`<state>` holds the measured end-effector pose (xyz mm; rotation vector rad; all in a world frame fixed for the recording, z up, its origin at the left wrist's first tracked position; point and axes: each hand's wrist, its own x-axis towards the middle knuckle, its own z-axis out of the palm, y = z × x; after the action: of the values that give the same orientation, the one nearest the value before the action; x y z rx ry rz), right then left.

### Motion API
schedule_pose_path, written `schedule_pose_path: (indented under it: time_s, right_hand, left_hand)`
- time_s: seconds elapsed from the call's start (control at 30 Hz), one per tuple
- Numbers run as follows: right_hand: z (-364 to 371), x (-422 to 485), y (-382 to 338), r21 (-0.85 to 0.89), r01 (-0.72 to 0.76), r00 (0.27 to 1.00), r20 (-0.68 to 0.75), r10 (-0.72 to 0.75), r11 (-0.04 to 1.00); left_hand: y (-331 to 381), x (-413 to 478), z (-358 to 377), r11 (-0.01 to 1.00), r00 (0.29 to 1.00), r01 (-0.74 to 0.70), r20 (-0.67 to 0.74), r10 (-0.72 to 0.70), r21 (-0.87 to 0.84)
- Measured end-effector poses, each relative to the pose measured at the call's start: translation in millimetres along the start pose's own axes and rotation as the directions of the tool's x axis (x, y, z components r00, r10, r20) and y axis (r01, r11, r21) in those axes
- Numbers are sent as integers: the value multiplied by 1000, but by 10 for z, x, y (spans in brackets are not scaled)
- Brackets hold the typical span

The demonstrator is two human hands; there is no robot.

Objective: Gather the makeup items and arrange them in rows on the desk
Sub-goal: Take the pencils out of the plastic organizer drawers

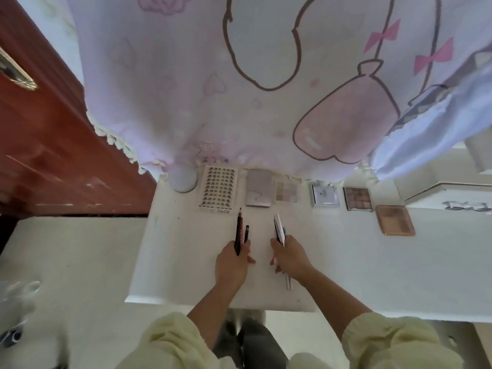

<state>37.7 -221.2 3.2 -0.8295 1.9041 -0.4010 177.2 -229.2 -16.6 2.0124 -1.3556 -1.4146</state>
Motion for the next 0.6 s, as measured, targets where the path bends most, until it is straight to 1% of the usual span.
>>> schedule_pose_path:
  time_s: [0.2, 0.3, 0.37, 0.5, 0.6]
  right_hand:
    - [117, 142, -89, -197, -2, 998, -70, -12, 980]
    - [136, 168, -137, -305, 11, 995, -94, -41, 952]
    - [148, 192, -163, -378, 26, 992, -106, -71, 925]
    - [195, 207, -166, -508, 51, 988, -101, -118, 860]
    - [190, 191, -173, -549, 61, 989, -82, -127, 834]
  left_hand:
    - [56, 136, 51, 993, 997, -72, 0, 72, 95]
    - [99, 163, 43, 983, 998, -67, 3, 67, 172]
    - [100, 205, 19, 979, 998, -67, 13, 66, 193]
    - [46, 290, -72, 964, 995, -100, 42, 92, 245]
    - [-12, 323, -141, 962, 993, -118, 37, 112, 246]
